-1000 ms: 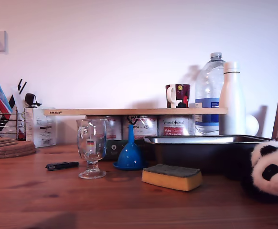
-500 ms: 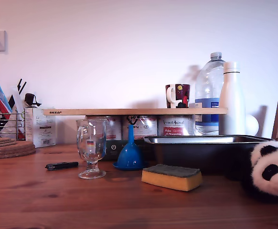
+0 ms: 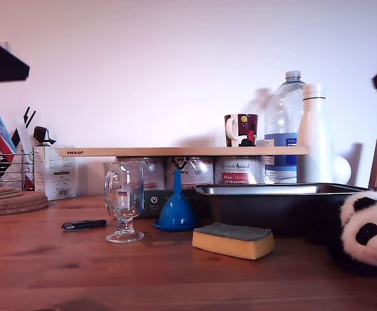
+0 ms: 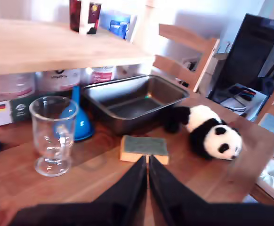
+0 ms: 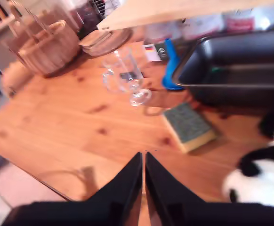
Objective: Pick up the glass cup and place it on the shelf at the back
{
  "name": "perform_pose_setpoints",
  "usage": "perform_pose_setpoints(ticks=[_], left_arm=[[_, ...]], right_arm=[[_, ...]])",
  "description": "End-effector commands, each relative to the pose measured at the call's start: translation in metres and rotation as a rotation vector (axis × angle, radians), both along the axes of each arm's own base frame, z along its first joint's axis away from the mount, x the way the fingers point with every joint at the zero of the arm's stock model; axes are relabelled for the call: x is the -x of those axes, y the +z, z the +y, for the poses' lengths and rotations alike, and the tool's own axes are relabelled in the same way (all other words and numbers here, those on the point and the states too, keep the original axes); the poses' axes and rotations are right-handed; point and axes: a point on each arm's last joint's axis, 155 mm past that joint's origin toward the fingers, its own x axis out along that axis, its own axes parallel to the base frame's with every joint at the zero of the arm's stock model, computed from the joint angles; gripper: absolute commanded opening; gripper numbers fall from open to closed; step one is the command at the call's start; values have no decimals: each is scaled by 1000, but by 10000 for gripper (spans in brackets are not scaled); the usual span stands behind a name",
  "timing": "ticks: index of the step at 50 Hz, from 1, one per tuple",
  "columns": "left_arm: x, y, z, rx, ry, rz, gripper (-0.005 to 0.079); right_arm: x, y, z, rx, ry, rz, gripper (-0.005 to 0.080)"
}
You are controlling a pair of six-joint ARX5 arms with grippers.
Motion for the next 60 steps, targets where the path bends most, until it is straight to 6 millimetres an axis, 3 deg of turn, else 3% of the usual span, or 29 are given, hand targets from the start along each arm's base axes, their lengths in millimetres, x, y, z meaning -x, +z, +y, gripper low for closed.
perform_pose_setpoints(ticks=[1,9,11,16,20,42,52,60], left_arm=[[-2,-3,0,1,6,0,-16],[-3,-4,-4,-43,-21,-44,16],[-3,-7,-5,-61,-29,-45,98],[-1,-12,-10,-83,-62,-45,412],[-2,-17,-11,-115,-71,-57,531],[3,-32,-20,-164,-176,-51,532],[-2,-18,-20,-146,-201,-133,532],[-7,-18,-19,-164,-209,-167,531]], right_arm=[[-2,6,1,-16,-2,-14,-12],[-2,-4,2,31,13,-3,-12],[-2,-6,2,37,14,4,-12],[-1,-10,2,48,16,18,-12],[0,-13,2,53,20,28,-12],[4,-17,3,58,35,48,-12],[23,-1,28,10,207,-5,-12],[38,12,46,20,328,-107,-12]])
